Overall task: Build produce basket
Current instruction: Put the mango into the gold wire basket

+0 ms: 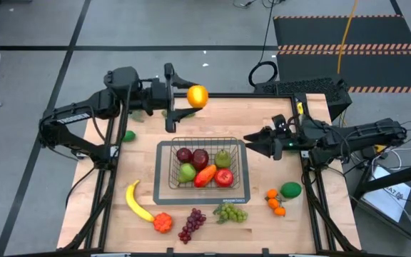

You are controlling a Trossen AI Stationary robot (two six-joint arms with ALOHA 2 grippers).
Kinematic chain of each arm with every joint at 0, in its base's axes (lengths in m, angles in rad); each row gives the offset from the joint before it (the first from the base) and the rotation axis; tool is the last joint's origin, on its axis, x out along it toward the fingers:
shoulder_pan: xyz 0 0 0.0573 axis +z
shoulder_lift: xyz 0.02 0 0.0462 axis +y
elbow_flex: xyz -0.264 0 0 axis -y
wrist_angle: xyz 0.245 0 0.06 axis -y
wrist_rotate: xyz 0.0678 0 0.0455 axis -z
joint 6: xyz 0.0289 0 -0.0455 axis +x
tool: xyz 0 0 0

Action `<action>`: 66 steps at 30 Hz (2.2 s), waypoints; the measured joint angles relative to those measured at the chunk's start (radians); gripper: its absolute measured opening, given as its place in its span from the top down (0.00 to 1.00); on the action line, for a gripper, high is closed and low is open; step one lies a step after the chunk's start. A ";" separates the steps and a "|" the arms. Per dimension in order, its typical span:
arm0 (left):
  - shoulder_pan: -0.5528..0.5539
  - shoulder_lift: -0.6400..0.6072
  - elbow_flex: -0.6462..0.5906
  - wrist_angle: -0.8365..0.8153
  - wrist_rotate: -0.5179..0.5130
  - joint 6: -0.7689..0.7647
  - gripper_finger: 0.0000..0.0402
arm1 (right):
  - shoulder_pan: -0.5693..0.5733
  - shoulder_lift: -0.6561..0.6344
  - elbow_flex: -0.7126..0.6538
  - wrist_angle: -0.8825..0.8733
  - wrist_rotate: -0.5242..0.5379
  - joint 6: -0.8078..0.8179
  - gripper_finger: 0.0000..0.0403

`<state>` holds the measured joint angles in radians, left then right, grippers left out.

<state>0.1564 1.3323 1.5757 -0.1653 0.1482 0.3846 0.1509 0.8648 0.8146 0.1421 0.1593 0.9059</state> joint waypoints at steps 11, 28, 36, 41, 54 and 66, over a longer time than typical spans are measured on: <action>-0.052 0.000 0.000 -0.016 -0.032 0.367 0.30 | 0.009 0.153 0.000 0.209 0.026 0.025 0.13; -0.107 -0.049 0.000 -0.243 -0.248 0.064 0.30 | 0.023 0.297 0.000 0.414 0.102 -0.003 0.13; -0.107 -0.038 0.000 -0.465 -0.248 -0.316 0.30 | 0.007 0.289 0.000 0.408 0.103 -0.020 0.13; -0.107 -0.006 -0.006 -0.607 -0.248 -0.517 0.30 | -0.019 0.289 0.001 0.385 0.101 -0.039 0.13; -0.105 0.062 -0.226 -0.729 -0.202 -0.912 0.30 | -0.149 0.198 0.001 0.166 -0.128 -0.037 0.13; -0.105 0.076 -0.529 -0.447 -0.146 -1.071 0.30 | -0.277 0.038 0.001 -0.051 -0.168 -0.211 0.13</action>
<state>0.0517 1.4078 1.0467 -0.6122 0.0021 -0.6866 -0.1258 0.9032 0.8158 0.0908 -0.0090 0.6952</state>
